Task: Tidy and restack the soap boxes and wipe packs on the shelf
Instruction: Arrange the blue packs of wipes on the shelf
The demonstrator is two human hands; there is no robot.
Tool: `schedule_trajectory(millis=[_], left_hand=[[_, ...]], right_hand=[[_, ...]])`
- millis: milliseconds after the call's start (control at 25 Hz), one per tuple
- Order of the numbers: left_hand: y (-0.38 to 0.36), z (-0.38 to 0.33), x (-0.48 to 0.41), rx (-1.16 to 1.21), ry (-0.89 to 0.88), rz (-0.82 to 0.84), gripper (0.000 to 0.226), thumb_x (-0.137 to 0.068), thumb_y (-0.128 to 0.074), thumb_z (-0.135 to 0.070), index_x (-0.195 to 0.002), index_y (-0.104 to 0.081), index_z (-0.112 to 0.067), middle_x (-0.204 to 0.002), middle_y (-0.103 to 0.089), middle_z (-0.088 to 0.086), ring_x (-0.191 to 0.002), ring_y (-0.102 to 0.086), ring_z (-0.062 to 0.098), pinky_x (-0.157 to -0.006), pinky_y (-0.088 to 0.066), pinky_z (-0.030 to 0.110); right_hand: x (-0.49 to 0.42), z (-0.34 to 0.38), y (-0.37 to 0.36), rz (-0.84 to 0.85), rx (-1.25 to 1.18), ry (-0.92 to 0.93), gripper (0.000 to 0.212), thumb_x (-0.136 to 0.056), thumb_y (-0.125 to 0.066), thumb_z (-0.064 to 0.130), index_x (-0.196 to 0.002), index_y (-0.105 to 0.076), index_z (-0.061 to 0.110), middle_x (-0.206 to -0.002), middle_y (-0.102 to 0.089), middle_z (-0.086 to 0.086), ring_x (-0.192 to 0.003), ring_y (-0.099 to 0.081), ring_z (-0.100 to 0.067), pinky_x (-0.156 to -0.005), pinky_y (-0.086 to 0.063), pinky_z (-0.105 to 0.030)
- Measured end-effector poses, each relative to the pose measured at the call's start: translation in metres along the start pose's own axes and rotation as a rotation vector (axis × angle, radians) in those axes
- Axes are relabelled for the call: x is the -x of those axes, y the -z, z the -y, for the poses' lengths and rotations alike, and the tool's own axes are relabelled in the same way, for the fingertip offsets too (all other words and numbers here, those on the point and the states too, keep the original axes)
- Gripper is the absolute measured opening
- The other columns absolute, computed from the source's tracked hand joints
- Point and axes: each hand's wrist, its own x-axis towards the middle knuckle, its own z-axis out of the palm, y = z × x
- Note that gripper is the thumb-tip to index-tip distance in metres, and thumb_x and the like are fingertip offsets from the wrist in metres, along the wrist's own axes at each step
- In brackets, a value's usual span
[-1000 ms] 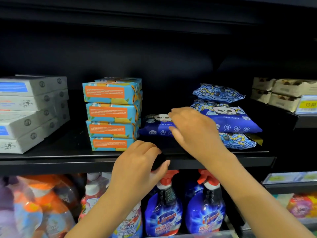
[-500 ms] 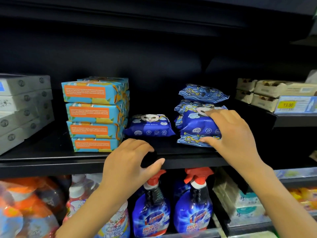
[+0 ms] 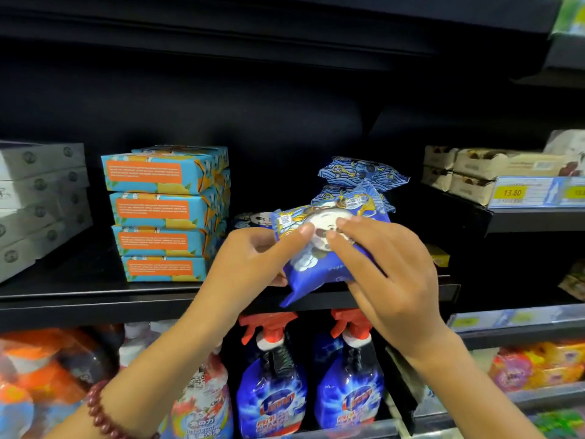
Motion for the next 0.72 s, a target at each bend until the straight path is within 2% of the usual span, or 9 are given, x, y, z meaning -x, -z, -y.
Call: schedule_trajectory(millis=[120, 200, 320, 440, 560, 640, 720], left_hand=[[0.0, 0.0, 0.002, 0.203, -0.051, -0.025, 0.016, -0.068, -0.08, -0.031, -0.074, -0.075, -0.018, -0.074, -0.074, 0.002, -0.064, -0.069, 0.013, -0.053, -0.05, 0.019], [0.006, 0.003, 0.002, 0.232, -0.107, -0.056, 0.024, -0.067, -0.078, -0.029, -0.086, -0.074, -0.014, -0.083, -0.075, 0.004, -0.075, -0.072, 0.017, -0.059, -0.053, 0.02], [0.014, 0.001, 0.003, 0.119, -0.209, -0.058, 0.035, -0.064, -0.074, -0.027, -0.097, -0.07, -0.015, -0.092, -0.075, -0.003, -0.088, -0.071, 0.014, -0.07, -0.055, 0.02], [0.016, 0.001, 0.005, -0.046, -0.37, -0.021, 0.039, -0.067, -0.077, -0.018, -0.104, -0.065, -0.012, -0.098, -0.071, -0.007, -0.091, -0.067, 0.007, -0.074, -0.053, 0.018], [0.015, 0.002, 0.007, -0.144, -0.48, -0.007, 0.039, -0.07, -0.078, -0.015, -0.106, -0.062, -0.014, -0.101, -0.067, -0.007, -0.095, -0.064, 0.009, -0.08, -0.052, 0.022], [0.015, 0.0, 0.008, -0.158, -0.514, -0.022, 0.041, -0.069, -0.077, -0.018, -0.107, -0.062, -0.017, -0.103, -0.067, -0.009, -0.098, -0.064, 0.009, -0.083, -0.052, 0.025], [0.016, -0.002, 0.01, -0.208, -0.511, -0.038, 0.054, -0.063, -0.081, -0.026, -0.113, -0.06, -0.021, -0.11, -0.064, -0.01, -0.104, -0.061, 0.009, -0.087, -0.052, 0.028]], right_hand=[[-0.005, 0.006, -0.001, 0.023, -0.046, 0.018, 0.02, -0.088, -0.061, 0.007, -0.106, -0.068, 0.001, -0.107, -0.066, -0.017, -0.1, -0.063, -0.032, -0.082, -0.051, -0.042], [-0.005, 0.003, 0.006, 0.108, -0.142, -0.025, 0.034, -0.083, -0.07, 0.018, -0.111, -0.065, 0.0, -0.113, -0.063, -0.016, -0.108, -0.058, -0.03, -0.091, -0.048, -0.04], [-0.014, -0.007, 0.02, 0.122, -0.223, -0.19, 0.058, -0.079, -0.072, 0.033, -0.123, -0.054, -0.002, -0.123, -0.054, -0.012, -0.12, -0.046, -0.021, -0.105, -0.035, -0.028], [-0.031, -0.018, 0.028, 0.241, -0.179, -0.212, 0.074, -0.073, -0.072, 0.04, -0.129, -0.048, -0.001, -0.126, -0.052, -0.01, -0.121, -0.043, -0.02, -0.106, -0.031, -0.024], [-0.039, -0.022, 0.03, 0.427, -0.186, -0.159, 0.067, -0.069, -0.069, 0.039, -0.125, -0.056, 0.005, -0.118, -0.062, -0.005, -0.109, -0.057, -0.023, -0.092, -0.048, -0.038], [-0.038, -0.018, 0.028, 0.42, -0.226, -0.177, 0.052, -0.071, -0.067, 0.03, -0.117, -0.061, 0.006, -0.109, -0.065, -0.004, -0.101, -0.061, -0.024, -0.08, -0.053, -0.04], [-0.032, -0.015, 0.025, 0.351, -0.22, -0.186, 0.041, -0.072, -0.066, 0.017, -0.11, -0.064, 0.003, -0.103, -0.065, -0.005, -0.096, -0.061, -0.025, -0.076, -0.049, -0.036]])
